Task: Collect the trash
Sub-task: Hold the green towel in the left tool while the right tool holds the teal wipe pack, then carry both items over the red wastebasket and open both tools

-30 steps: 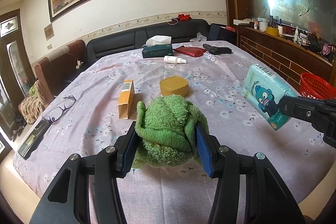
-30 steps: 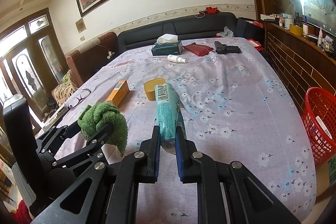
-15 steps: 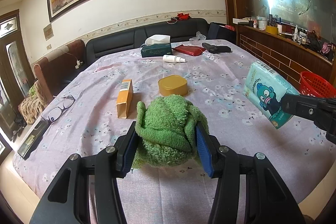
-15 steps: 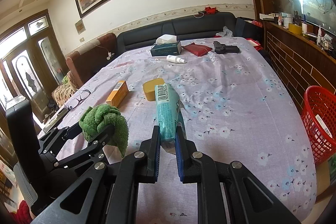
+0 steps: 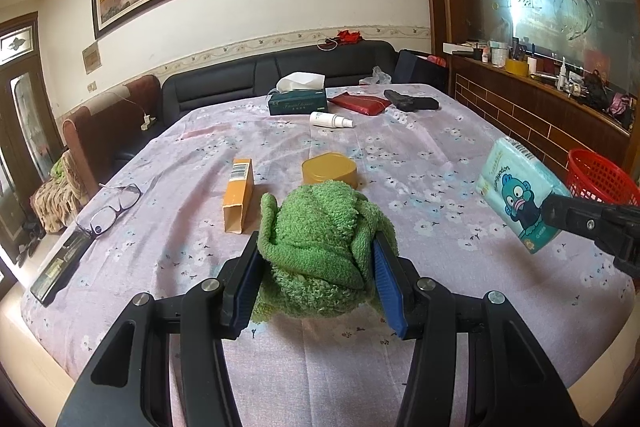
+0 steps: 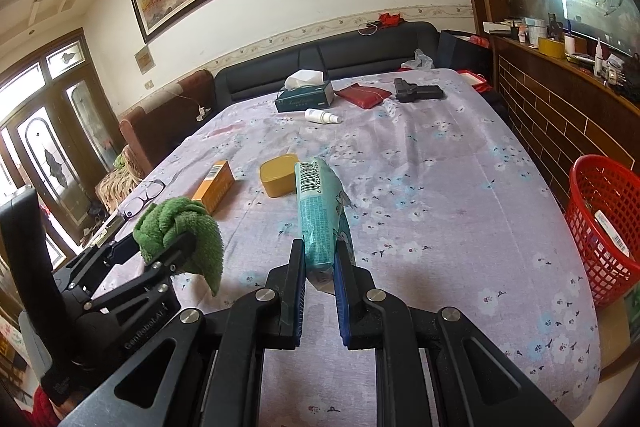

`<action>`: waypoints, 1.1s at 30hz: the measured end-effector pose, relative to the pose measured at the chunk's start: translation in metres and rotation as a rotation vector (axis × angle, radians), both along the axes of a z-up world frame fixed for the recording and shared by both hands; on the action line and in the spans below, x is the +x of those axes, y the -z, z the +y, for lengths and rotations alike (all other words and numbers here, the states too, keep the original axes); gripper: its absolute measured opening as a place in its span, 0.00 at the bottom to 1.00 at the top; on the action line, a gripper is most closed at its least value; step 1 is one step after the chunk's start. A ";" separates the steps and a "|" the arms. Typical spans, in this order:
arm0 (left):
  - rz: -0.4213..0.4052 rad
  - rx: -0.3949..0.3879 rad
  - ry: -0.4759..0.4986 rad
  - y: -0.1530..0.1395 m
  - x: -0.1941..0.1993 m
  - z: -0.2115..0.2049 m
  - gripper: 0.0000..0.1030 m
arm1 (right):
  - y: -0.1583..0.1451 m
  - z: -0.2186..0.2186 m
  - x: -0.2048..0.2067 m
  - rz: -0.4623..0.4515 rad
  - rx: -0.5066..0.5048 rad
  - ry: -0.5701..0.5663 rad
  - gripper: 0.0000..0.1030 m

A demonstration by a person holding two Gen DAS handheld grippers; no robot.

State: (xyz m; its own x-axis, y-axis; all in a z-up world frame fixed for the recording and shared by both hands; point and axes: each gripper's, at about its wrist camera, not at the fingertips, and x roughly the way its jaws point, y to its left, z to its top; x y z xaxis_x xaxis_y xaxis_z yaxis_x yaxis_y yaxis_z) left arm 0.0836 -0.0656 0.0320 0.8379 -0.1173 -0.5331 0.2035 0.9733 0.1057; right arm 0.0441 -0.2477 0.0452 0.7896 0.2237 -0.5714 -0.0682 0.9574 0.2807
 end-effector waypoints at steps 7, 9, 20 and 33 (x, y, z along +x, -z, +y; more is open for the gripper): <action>0.009 0.008 0.008 0.002 0.002 -0.004 0.49 | 0.004 -0.005 0.003 0.011 0.010 0.005 0.14; 0.012 0.013 0.012 0.003 0.003 -0.007 0.49 | 0.005 -0.006 0.003 0.016 0.013 0.007 0.14; 0.012 0.030 0.051 0.002 0.004 -0.027 0.49 | 0.011 -0.018 0.006 0.034 0.030 0.029 0.14; -0.006 0.058 0.157 -0.008 0.004 -0.080 0.49 | 0.014 -0.069 0.000 0.027 0.075 0.122 0.14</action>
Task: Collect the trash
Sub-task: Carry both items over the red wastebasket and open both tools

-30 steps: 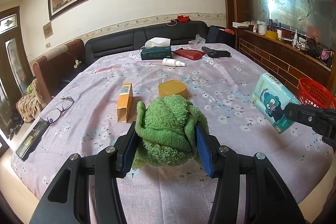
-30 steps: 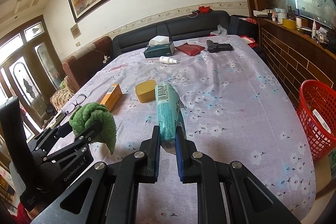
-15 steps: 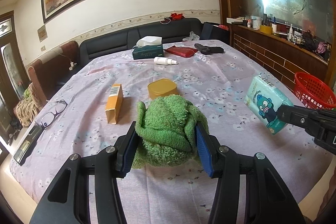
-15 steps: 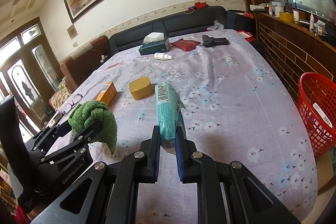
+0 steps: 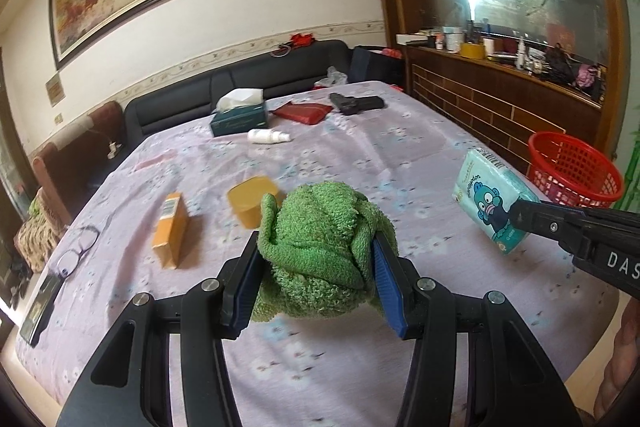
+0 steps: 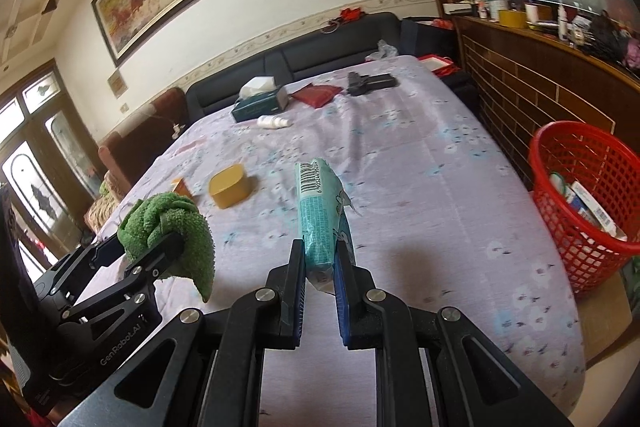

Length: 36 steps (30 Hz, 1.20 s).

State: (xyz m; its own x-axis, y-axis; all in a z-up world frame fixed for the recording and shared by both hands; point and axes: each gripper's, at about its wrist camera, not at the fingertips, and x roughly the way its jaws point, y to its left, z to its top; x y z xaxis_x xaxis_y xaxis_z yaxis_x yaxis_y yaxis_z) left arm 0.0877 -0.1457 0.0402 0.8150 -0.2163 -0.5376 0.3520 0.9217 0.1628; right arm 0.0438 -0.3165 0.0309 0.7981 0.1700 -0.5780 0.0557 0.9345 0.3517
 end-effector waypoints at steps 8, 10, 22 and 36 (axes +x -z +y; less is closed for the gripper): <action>0.000 0.019 0.086 -0.005 0.001 -0.048 0.49 | -0.001 -0.050 -0.015 -0.026 0.031 0.092 0.14; 0.004 0.019 0.113 -0.006 0.001 -0.061 0.49 | -0.001 -0.066 -0.021 -0.032 0.044 0.123 0.14; 0.173 -0.117 0.417 -0.034 0.008 -0.165 0.49 | -0.009 -0.184 -0.071 -0.071 0.079 0.373 0.14; 0.242 -0.166 0.552 -0.036 0.016 -0.288 0.50 | -0.023 -0.268 -0.087 -0.115 0.109 0.483 0.15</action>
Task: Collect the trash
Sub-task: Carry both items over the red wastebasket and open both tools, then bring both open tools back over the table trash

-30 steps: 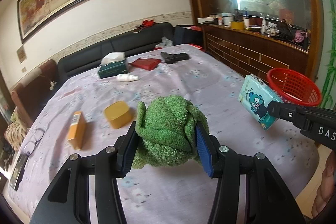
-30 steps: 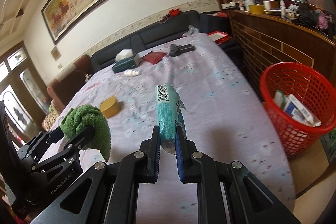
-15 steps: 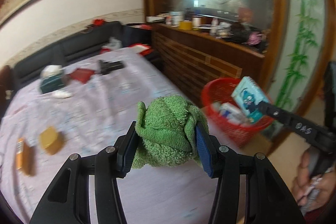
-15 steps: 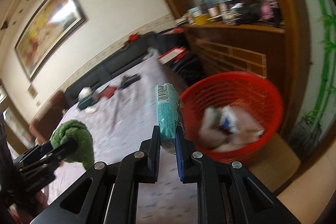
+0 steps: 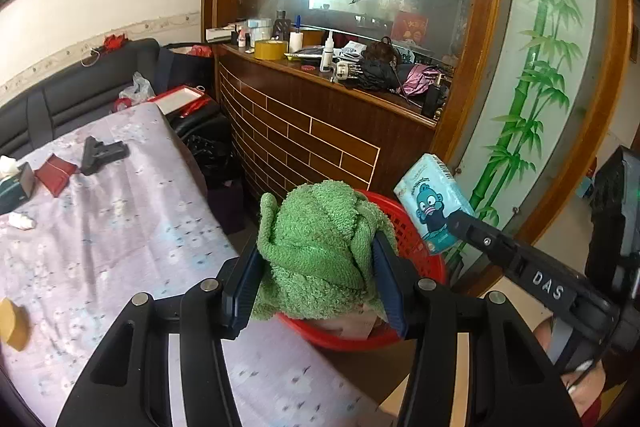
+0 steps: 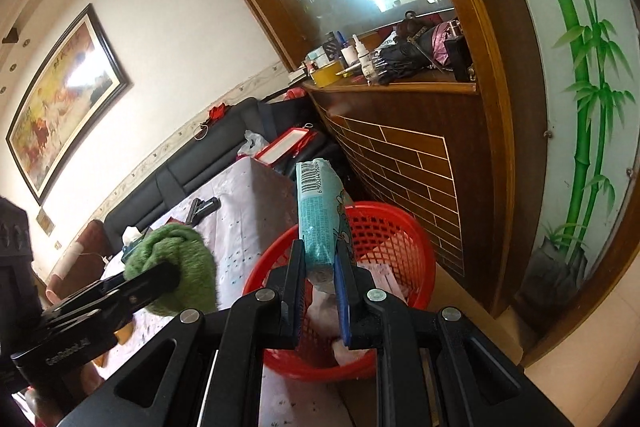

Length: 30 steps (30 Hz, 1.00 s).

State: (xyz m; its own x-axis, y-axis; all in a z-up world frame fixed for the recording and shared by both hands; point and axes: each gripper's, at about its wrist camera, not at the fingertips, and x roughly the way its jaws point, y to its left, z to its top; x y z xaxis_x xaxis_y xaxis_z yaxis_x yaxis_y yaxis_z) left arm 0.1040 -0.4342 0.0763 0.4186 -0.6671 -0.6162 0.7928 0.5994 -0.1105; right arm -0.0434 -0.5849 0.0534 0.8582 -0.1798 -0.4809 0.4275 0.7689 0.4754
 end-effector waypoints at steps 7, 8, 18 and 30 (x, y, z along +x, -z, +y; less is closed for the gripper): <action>0.039 0.026 -0.005 0.029 0.017 -0.023 0.60 | 0.019 -0.021 0.020 0.031 0.038 0.010 0.16; 0.039 0.028 -0.008 0.032 0.019 -0.024 0.66 | 0.023 -0.023 0.023 0.038 0.044 0.014 0.16; 0.026 0.031 -0.033 0.037 0.017 0.000 0.75 | 0.032 -0.026 0.013 0.052 0.061 0.051 0.26; -0.013 0.047 -0.123 0.034 0.012 0.065 0.76 | 0.021 0.024 0.018 0.068 0.019 0.010 0.62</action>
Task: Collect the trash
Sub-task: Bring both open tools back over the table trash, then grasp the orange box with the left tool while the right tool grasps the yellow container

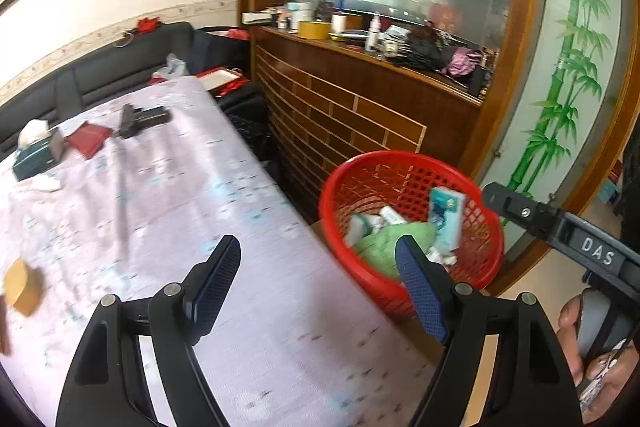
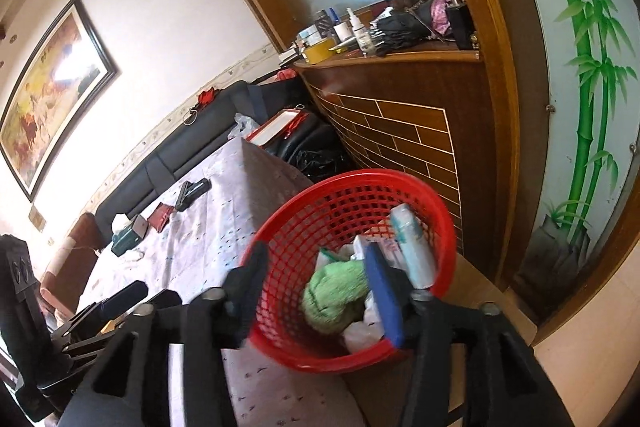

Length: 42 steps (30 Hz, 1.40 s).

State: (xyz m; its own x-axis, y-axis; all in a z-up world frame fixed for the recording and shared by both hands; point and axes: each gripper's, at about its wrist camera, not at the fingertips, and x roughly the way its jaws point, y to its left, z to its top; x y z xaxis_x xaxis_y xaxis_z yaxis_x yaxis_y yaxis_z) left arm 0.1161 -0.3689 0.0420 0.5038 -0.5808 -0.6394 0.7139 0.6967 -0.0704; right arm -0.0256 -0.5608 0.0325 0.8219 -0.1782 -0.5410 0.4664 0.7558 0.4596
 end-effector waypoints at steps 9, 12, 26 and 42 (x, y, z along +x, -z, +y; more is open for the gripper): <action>-0.021 0.013 -0.153 -0.001 0.015 0.091 0.76 | -0.009 0.066 0.035 0.029 -0.070 -0.139 0.64; -0.031 0.018 -0.227 -0.004 0.022 0.130 0.76 | -0.010 0.091 0.051 0.038 -0.081 -0.192 0.65; -0.096 0.092 -0.733 -0.010 0.078 0.331 0.79 | -0.017 0.222 0.128 0.093 -0.152 -0.487 0.67; 0.110 0.169 -0.867 0.060 0.179 0.388 0.69 | -0.009 0.355 0.218 0.170 -0.265 -0.732 0.77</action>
